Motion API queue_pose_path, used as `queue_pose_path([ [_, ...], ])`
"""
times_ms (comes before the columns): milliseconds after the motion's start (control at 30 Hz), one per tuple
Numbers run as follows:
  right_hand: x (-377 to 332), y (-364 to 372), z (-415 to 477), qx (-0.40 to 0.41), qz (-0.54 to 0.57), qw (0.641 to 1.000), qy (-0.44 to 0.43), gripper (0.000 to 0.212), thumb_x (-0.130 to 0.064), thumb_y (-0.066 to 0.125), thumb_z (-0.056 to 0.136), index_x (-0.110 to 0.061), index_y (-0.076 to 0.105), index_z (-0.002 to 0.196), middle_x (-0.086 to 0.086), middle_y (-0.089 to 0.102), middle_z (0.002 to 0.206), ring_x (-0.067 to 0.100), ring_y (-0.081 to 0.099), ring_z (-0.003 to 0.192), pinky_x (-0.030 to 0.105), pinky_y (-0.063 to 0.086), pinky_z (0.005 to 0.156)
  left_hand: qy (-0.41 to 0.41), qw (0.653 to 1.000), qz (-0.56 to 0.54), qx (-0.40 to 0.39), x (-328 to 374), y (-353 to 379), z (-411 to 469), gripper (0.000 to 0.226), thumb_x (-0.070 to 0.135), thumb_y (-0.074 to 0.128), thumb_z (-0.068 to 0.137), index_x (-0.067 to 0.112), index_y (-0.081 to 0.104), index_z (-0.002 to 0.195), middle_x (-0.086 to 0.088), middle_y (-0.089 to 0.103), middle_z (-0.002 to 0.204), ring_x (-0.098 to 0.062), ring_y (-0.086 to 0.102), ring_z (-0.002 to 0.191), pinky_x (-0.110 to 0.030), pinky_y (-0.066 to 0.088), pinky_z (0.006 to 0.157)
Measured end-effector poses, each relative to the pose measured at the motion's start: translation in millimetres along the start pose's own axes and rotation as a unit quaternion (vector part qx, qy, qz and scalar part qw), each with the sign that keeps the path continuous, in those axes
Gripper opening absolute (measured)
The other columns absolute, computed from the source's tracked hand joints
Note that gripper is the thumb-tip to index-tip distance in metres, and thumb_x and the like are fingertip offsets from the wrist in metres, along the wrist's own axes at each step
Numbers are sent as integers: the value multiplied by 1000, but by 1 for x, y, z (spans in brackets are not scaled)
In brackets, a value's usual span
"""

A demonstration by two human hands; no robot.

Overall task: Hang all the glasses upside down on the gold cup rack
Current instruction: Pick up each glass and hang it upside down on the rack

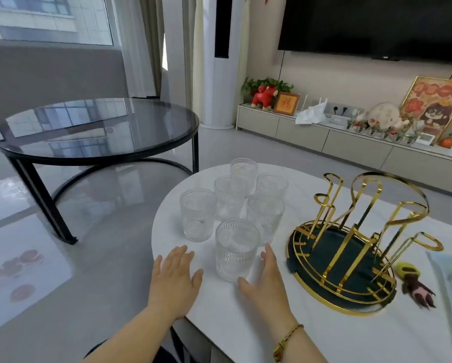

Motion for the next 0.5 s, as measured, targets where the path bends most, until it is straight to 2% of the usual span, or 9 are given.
queue_pose_path([
  [67,-10,4,7,-3,-28,999,-41,87,-20,64,72,-15,7,138,5,31,143,23,27,131,38,22,111,4,1000,1,14,-1,0,3,50,41,26,95,21,17,140,4,9,155,-10,1,143,-37,-7,116],
  [167,-19,9,11,-6,-63,995,-76,89,-25,68,62,-18,15,134,-8,47,120,20,42,112,43,26,107,8,1000,4,17,0,1,4,49,41,26,95,21,18,139,4,9,155,-10,1,143,-37,-6,116],
  [300,-20,14,15,33,-66,995,-71,97,-36,73,57,-17,18,134,-4,46,130,17,38,122,46,20,110,13,1000,12,22,0,0,3,50,41,24,95,21,17,139,4,8,155,-11,0,143,-38,-6,117],
  [500,-17,15,18,64,-58,995,-43,82,-36,74,57,-15,32,125,0,51,119,20,43,113,45,26,107,14,1000,18,12,-1,2,4,51,43,22,94,22,13,140,5,4,156,-10,-3,143,-37,-5,117],
])
Point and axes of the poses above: each hand's wrist, its own z-axis towards the middle knuckle, its own y-axis out of the palm, x = y × z, the point moved 9 cm from there along z, towards the middle knuckle
